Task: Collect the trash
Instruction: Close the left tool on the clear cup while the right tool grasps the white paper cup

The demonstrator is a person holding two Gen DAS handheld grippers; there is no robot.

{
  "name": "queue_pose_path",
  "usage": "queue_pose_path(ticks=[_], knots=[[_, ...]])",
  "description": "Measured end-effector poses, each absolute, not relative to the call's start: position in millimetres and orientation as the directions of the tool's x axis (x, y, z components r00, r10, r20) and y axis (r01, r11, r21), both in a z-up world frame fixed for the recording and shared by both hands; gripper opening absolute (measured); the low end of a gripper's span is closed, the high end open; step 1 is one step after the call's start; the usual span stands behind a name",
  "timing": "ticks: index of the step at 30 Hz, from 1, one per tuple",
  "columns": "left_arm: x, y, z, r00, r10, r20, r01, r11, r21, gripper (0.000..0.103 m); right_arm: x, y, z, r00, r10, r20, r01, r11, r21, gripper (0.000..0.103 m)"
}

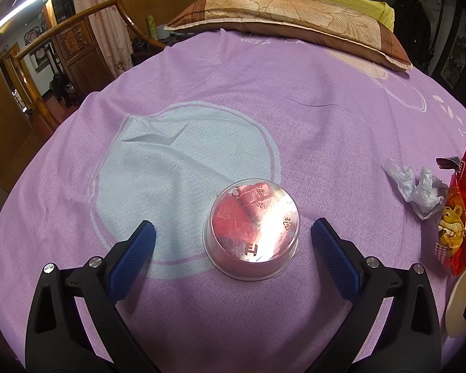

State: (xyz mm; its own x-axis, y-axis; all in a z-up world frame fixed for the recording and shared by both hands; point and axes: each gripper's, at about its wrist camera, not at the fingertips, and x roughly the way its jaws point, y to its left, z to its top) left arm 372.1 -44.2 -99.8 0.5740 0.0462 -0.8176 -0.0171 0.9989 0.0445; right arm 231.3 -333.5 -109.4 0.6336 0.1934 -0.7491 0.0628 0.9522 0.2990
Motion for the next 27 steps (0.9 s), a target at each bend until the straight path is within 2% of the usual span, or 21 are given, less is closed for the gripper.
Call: queue_pose_path(ticks=[6,7,8,10,15,16,18,24,25,27], knots=[[371.1,-44.8,-99.4,0.575,0.041,-0.817,-0.008,0.999,0.045,0.098,233.3,-341.0,-109.2,0.649,0.198,-0.735,0.090,0.939,0.332,0.098],[370.1,-45.1,-99.2,0.576,0.040,-0.816,-0.005,0.999,0.046,0.097,232.6,-342.1,-108.0,0.655,0.197,-0.730,0.093,0.937,0.336,0.094],[369.3,-45.4,-98.9,0.578,0.040,-0.815,-0.001,0.999,0.048,0.097,231.9,-342.2,-107.1,0.661,0.191,-0.726,0.096,0.938,0.334,0.083],[368.3,-47.4,-97.9,0.585,0.030,-0.810,0.018,0.999,0.050,0.093,232.2,-341.1,-107.4,0.657,0.194,-0.728,0.088,0.940,0.330,0.083],[359.2,-59.9,-94.3,0.614,-0.017,-0.789,0.106,0.992,0.061,0.059,226.1,-336.2,-99.5,0.689,0.164,-0.706,0.075,0.953,0.295,0.082],[356.9,-62.0,-93.5,0.619,-0.023,-0.785,0.120,0.991,0.065,0.057,224.8,-335.2,-98.0,0.694,0.158,-0.703,0.073,0.955,0.287,0.082],[352.5,-64.5,-91.0,0.634,-0.022,-0.773,0.128,0.989,0.077,0.057,220.7,-333.1,-94.0,0.707,0.138,-0.694,0.071,0.962,0.264,0.082],[324.8,-77.3,-66.9,0.765,0.013,-0.644,0.127,0.977,0.171,0.057,202.8,-328.3,-79.3,0.747,0.082,-0.660,0.059,0.980,0.189,0.080],[320.0,-80.4,-63.0,0.787,0.022,-0.617,0.122,0.974,0.191,0.057,200.7,-327.9,-75.6,0.754,0.081,-0.652,0.057,0.981,0.188,0.077],[312.5,-83.7,-57.7,0.815,0.030,-0.579,0.115,0.971,0.211,0.057,198.1,-327.5,-70.1,0.761,0.087,-0.643,0.054,0.979,0.196,0.058]])
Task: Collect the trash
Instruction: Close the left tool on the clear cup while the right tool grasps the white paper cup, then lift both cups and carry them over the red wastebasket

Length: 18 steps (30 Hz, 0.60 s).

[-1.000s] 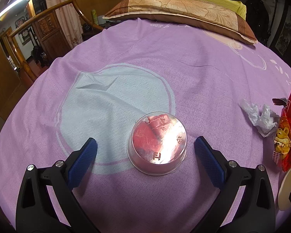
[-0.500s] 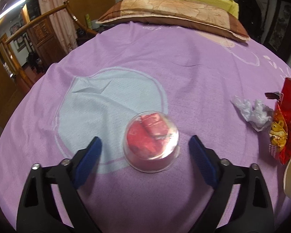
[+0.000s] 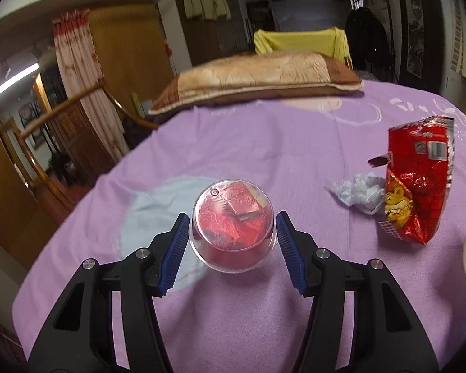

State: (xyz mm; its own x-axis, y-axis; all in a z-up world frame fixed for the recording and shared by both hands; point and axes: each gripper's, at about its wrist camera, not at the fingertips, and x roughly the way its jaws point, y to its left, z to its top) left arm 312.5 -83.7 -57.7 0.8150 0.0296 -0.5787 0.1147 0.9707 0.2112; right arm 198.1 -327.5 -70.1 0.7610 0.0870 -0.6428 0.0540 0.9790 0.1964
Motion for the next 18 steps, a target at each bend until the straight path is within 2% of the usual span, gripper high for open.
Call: queue_pose_path(ticks=[1,2,7,9,10,18], knots=[[309.7,-84.1,-55.6,0.823,0.029,-0.567,0.113,0.970,0.214,0.057,197.9,-328.4,-68.3,0.757,0.106,-0.645,0.044,0.976,0.212,0.048],[306.6,-84.1,-53.0,0.832,0.028,-0.554,0.111,0.970,0.215,0.057,198.1,-329.5,-67.9,0.753,0.117,-0.648,0.042,0.974,0.225,0.043],[294.4,-81.2,-42.1,0.869,0.025,-0.495,0.095,0.972,0.216,0.057,202.9,-325.8,-78.9,0.711,0.100,-0.696,0.056,0.979,0.198,0.041],[291.8,-80.6,-40.6,0.876,0.029,-0.481,0.088,0.972,0.220,0.057,203.7,-324.7,-82.5,0.702,0.090,-0.707,0.064,0.980,0.188,0.037],[290.6,-80.4,-39.8,0.880,0.030,-0.474,0.085,0.972,0.221,0.057,202.9,-325.0,-81.1,0.707,0.087,-0.702,0.066,0.980,0.188,0.034],[272.2,-74.2,-32.5,0.902,0.006,-0.431,0.090,0.975,0.201,0.057,189.1,-327.5,-61.9,0.766,0.095,-0.635,0.068,0.971,0.228,0.034]])
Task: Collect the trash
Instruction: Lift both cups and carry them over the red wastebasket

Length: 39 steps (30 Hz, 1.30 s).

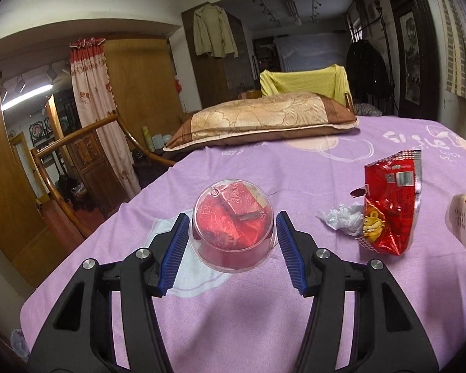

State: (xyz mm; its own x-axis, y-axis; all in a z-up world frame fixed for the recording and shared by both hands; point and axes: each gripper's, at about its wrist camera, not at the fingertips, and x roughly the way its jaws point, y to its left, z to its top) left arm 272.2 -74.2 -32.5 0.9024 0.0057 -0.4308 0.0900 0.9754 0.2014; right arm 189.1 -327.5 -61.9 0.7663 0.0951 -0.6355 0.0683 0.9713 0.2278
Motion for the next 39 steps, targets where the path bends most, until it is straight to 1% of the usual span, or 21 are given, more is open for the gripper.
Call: queue_pose_path(ticks=[3,8,12,19,24,28,33,36,39], knots=[[262.2,-67.2,-31.5,0.901,-0.019,-0.434,0.106,0.979,0.176,0.057,183.8,-325.3,-56.2,0.773,0.116,-0.624,0.055,0.967,0.248,0.033],[240.2,-42.1,-22.1,0.887,-0.072,-0.457,0.118,0.990,0.074,0.057,168.0,-316.0,-42.8,0.792,0.155,-0.591,0.023,0.959,0.282,0.033],[214.5,-22.0,-10.8,0.899,-0.063,-0.434,0.099,0.993,0.060,0.057,147.4,-306.9,-31.2,0.813,0.186,-0.551,-0.011,0.952,0.306,0.033],[157.7,21.9,10.2,0.927,0.020,-0.374,0.013,0.996,0.085,0.057,112.7,-294.7,-27.1,0.824,0.270,-0.499,-0.063,0.918,0.392,0.033],[116.0,65.1,15.4,0.933,0.111,-0.342,-0.085,0.992,0.089,0.057,101.8,-282.4,-23.7,0.814,0.314,-0.488,-0.098,0.903,0.418,0.033],[85.7,102.4,11.2,0.925,0.176,-0.337,-0.162,0.984,0.072,0.057,92.5,-264.5,-17.1,0.807,0.345,-0.480,-0.135,0.898,0.420,0.033],[53.6,148.4,-11.3,0.893,0.240,-0.381,-0.241,0.969,0.045,0.057,79.4,-233.1,-9.9,0.790,0.387,-0.475,-0.192,0.893,0.407,0.033],[38.7,179.6,-34.6,0.855,0.263,-0.446,-0.278,0.960,0.034,0.057,69.9,-210.1,-5.5,0.774,0.421,-0.473,-0.234,0.885,0.404,0.033],[28.8,213.1,-63.4,0.805,0.266,-0.530,-0.305,0.952,0.014,0.057,62.3,-183.9,-2.3,0.753,0.453,-0.478,-0.279,0.877,0.392,0.033]])
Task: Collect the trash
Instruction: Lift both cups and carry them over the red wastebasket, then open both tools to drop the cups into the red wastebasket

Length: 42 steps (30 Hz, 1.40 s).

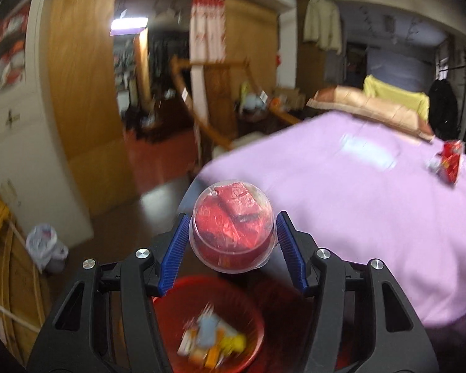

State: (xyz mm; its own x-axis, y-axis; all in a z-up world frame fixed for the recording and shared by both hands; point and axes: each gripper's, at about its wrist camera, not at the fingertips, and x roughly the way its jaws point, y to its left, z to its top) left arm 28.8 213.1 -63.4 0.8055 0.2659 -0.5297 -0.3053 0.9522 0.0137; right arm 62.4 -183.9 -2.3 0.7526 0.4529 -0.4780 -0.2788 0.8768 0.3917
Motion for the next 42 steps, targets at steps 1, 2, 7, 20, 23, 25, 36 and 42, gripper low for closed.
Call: queue_pose_path(ticks=[1,2,7,20,23,25,36,42], knots=[[27.7,225.2,-74.3,0.783,0.266,-0.562,-0.316,0.949,0.008,0.057,60.3,-174.4,-1.4,0.744,0.463,-0.482,-0.295,0.874,0.385,0.033],[28.0,237.2,-85.7,0.758,0.260,-0.598,-0.322,0.947,0.004,0.060,59.1,-165.7,-0.7,0.736,0.472,-0.485,-0.309,0.872,0.381,0.033],[26.0,273.1,-119.2,0.674,0.265,-0.689,-0.365,0.931,0.001,0.091,57.7,-121.3,-2.2,0.686,0.517,-0.512,-0.370,0.854,0.365,0.033],[6.6,346.4,-133.2,0.597,0.405,-0.692,-0.557,0.831,0.005,0.096,60.1,12.9,-31.5,0.435,0.644,-0.629,-0.568,0.738,0.364,0.033],[-1.2,367.9,-139.2,0.576,0.423,-0.700,-0.598,0.801,-0.008,0.096,59.6,58.5,-42.8,0.348,0.661,-0.665,-0.626,0.692,0.360,0.033],[-3.5,379.3,-143.0,0.563,0.428,-0.707,-0.614,0.789,-0.011,0.096,59.8,88.5,-53.0,0.285,0.664,-0.691,-0.657,0.660,0.364,0.033],[-6.9,396.7,-161.7,0.527,0.422,-0.737,-0.626,0.780,-0.001,0.096,63.3,188.0,-112.6,0.122,0.552,-0.825,-0.711,0.629,0.315,0.062],[-3.1,385.6,-158.6,0.534,0.412,-0.738,-0.607,0.795,0.004,0.096,69.2,167.8,-99.0,0.173,0.572,-0.802,-0.685,0.655,0.320,0.062]])
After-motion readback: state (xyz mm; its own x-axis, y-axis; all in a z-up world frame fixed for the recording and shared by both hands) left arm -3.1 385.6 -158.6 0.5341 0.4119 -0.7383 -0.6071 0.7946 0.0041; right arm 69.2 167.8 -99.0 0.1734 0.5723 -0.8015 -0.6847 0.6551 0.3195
